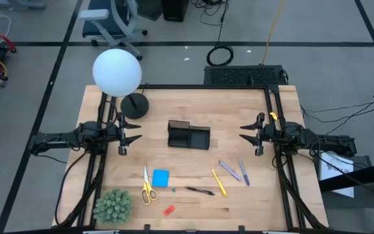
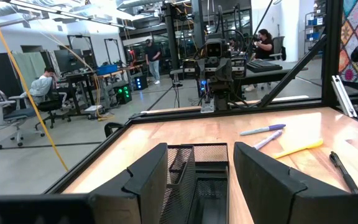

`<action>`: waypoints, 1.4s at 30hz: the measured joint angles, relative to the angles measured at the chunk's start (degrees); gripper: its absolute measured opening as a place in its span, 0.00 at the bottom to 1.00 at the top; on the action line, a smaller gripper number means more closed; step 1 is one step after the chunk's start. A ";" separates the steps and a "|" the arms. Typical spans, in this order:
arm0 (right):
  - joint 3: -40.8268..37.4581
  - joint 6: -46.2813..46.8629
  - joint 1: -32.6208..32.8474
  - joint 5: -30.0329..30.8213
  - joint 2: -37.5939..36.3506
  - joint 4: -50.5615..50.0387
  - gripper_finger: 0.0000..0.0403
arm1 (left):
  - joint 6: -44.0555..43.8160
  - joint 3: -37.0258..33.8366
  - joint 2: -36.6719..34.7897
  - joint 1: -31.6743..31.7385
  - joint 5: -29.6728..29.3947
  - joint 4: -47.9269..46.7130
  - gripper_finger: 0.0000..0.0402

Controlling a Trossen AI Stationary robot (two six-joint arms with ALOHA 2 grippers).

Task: Pick and place office supplies into organizer
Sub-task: Put the violet pen into the black desk organizer

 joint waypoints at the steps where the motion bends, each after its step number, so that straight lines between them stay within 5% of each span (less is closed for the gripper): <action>1: 0.00 -0.26 0.00 0.00 -0.01 0.00 0.38 | 0.01 0.01 0.00 -0.01 -0.01 -0.02 0.48; 24: -0.01 -2.55 -0.02 0.18 -0.01 9.42 0.38 | 0.01 0.00 -0.01 -0.01 -0.01 -0.01 0.48; 42: -0.01 16.52 -0.02 0.03 1.95 8.07 0.38 | 0.01 0.01 0.01 -0.02 -0.02 -0.02 0.48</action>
